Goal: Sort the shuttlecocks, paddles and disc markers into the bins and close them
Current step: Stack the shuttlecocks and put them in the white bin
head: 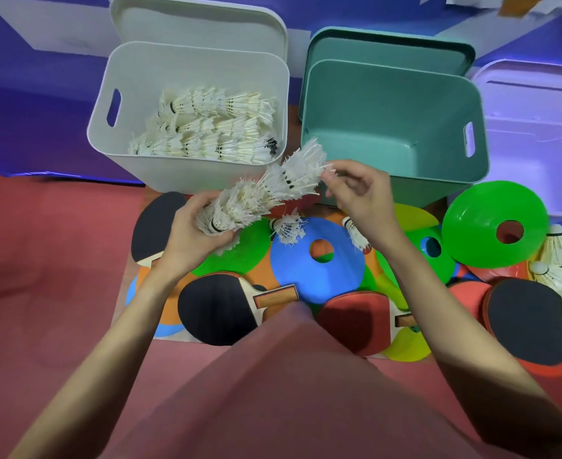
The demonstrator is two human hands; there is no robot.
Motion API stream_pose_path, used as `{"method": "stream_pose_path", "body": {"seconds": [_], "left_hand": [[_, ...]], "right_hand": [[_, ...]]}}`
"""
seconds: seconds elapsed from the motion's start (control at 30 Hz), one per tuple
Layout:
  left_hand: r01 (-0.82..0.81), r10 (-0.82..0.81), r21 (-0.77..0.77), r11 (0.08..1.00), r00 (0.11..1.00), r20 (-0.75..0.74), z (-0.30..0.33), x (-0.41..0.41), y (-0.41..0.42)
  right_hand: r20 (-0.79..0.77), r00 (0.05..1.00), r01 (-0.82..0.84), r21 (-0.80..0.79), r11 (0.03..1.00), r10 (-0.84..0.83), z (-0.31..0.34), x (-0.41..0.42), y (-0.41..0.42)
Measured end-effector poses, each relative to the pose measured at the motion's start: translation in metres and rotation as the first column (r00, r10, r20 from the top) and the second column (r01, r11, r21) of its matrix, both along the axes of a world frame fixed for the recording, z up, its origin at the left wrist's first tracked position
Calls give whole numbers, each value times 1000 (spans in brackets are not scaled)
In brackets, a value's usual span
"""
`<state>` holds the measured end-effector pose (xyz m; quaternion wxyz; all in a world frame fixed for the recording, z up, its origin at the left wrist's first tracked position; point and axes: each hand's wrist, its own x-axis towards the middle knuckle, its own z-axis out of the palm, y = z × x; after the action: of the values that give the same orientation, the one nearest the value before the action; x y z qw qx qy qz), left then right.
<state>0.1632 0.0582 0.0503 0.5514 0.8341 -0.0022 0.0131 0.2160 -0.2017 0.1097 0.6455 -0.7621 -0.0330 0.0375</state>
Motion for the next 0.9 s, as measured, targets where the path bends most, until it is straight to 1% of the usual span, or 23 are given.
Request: {"method": "stream_pose_path", "body": {"seconds": [0.1, 0.2, 0.27, 0.3, 0.37, 0.4, 0.43, 0.5, 0.53, 0.57, 0.63, 0.7, 0.73, 0.77, 0.83, 0.9], "left_hand": [[-34, 34, -51, 998, 999, 7, 2, -2, 0], [-55, 56, -74, 996, 998, 12, 3, -4, 4], [-58, 60, -73, 996, 998, 16, 5, -7, 7], [-63, 64, -71, 996, 998, 21, 5, -9, 8], [-74, 77, -79, 994, 997, 27, 6, -12, 10], [-79, 82, -86, 993, 996, 29, 6, -14, 11], [-83, 87, -91, 992, 996, 32, 6, -16, 12], [-87, 90, -82, 993, 995, 37, 5, -19, 15], [-86, 89, -78, 993, 995, 38, 5, -21, 16], [-87, 90, -76, 993, 995, 38, 5, -22, 17], [-93, 95, -68, 993, 995, 35, 4, -24, 20], [-98, 100, -62, 993, 994, 34, 3, -24, 22], [-99, 102, -59, 993, 994, 37, 3, -25, 22], [-100, 102, -60, 993, 994, 39, 3, -25, 22], [-101, 104, -64, 993, 994, 42, 4, -26, 21], [-104, 107, -62, 993, 993, 42, 4, -25, 21]], "right_hand": [[-1, 1000, 28, 48, 998, -28, 5, -1, 2], [25, 999, 22, 51, 998, -23, 8, -4, 0], [32, 996, 81, 58, 995, -83, 3, -4, -1], [40, 991, 126, 36, 991, -127, -3, -4, -2], [59, 983, 182, -112, 977, -176, -23, -6, -1], [51, 988, 154, -227, 962, -147, -36, -8, 1], [9, 998, 68, -345, 936, -69, -50, -12, 5], [-122, 987, -156, -542, 826, 107, -76, -23, 16], [-164, 973, -227, -614, 756, 160, -86, -28, 23], [-178, 965, -263, -673, 691, 194, -93, -31, 30], [-163, 958, -273, -760, 590, 234, -103, -31, 40], [-151, 958, -261, -808, 528, 243, -107, -27, 44], [-130, 962, -240, -819, 522, 239, -108, -24, 43], [-104, 968, -215, -814, 539, 228, -107, -21, 39], [-36, 986, -132, -759, 637, 162, -102, -15, 27], [45, 999, 12, -651, 759, 23, -88, -11, 11]]}}
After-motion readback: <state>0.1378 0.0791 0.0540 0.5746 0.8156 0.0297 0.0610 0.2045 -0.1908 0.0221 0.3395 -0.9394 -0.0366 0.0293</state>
